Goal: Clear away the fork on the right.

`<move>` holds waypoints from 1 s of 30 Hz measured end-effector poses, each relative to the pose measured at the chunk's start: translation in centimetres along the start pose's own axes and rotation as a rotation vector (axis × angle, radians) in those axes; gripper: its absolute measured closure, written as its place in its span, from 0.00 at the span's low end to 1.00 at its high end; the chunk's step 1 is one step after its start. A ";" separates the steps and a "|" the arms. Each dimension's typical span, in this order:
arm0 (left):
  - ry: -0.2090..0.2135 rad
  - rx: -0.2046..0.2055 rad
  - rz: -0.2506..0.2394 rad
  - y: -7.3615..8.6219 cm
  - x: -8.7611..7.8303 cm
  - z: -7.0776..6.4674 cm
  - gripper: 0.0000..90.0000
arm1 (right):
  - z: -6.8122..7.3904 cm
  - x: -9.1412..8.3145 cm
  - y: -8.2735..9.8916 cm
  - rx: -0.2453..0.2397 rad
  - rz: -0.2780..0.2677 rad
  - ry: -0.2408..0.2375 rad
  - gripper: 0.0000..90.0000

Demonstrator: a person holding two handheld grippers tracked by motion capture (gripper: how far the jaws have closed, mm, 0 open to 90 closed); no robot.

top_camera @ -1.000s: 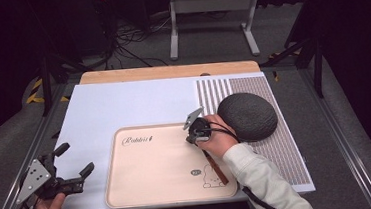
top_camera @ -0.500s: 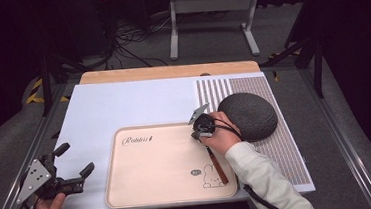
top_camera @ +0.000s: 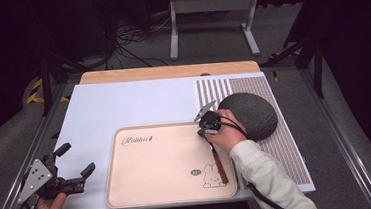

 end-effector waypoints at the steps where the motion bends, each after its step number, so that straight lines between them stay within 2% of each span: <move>1: 0.000 -0.001 -0.001 0.0 0.0 0.0 0.02 | -0.2 0.0 0.1 0.005 0.002 0.011 1.00; 17: 0.003 0.001 0.001 0.0 0.0 0.0 0.02 | -1.6 -0.6 1.2 0.050 0.018 0.060 1.00; 30: 0.002 0.001 -0.002 0.0 0.1 0.0 0.02 | -2.0 -0.9 1.7 0.075 0.013 0.080 1.00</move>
Point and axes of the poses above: each handheld gripper's, and its own axes: x roughly forward along the jaws, y roughly out of its underside, z roughly to its left, the point moved 7 cm from there along x, roughly forward along the jaws, and after that the axes turned 2 degrees about -z, right-handed, at the moved point
